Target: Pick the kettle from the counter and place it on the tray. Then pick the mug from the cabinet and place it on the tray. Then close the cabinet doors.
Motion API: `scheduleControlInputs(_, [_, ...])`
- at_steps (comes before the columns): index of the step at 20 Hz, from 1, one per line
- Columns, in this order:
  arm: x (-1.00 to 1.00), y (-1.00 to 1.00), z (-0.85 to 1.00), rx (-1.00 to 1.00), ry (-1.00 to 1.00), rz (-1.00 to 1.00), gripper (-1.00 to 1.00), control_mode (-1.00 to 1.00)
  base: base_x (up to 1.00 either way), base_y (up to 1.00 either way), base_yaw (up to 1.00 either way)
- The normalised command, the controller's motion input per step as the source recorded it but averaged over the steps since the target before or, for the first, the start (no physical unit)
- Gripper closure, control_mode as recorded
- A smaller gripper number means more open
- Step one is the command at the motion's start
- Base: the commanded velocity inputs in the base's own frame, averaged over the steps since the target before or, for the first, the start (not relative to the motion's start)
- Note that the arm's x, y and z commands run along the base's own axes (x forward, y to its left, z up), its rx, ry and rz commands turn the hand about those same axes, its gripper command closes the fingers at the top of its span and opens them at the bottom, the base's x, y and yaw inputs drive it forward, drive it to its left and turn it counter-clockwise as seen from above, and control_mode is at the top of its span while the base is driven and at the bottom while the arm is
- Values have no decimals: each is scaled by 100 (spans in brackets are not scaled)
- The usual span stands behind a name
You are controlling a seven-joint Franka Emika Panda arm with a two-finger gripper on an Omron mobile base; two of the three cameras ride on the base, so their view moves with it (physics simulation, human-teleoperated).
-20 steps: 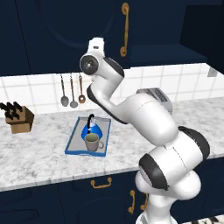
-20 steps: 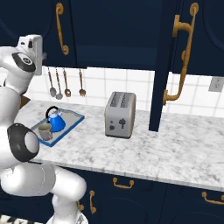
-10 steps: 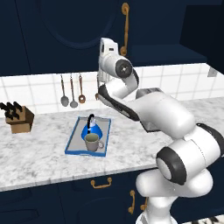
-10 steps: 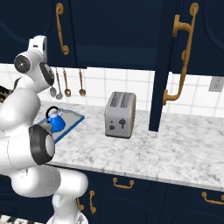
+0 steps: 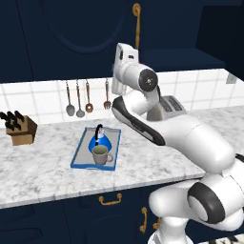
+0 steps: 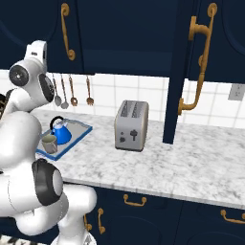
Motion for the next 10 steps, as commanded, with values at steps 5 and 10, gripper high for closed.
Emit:
scheduleControlInputs(5, [-95, -25, 8, 5, 19, -1, 100, -100, 0, 0, 0])
scheduleControlInputs(10, [-61, -47, 0, 17, 42, -8, 100, -100, 0, 0, 0])
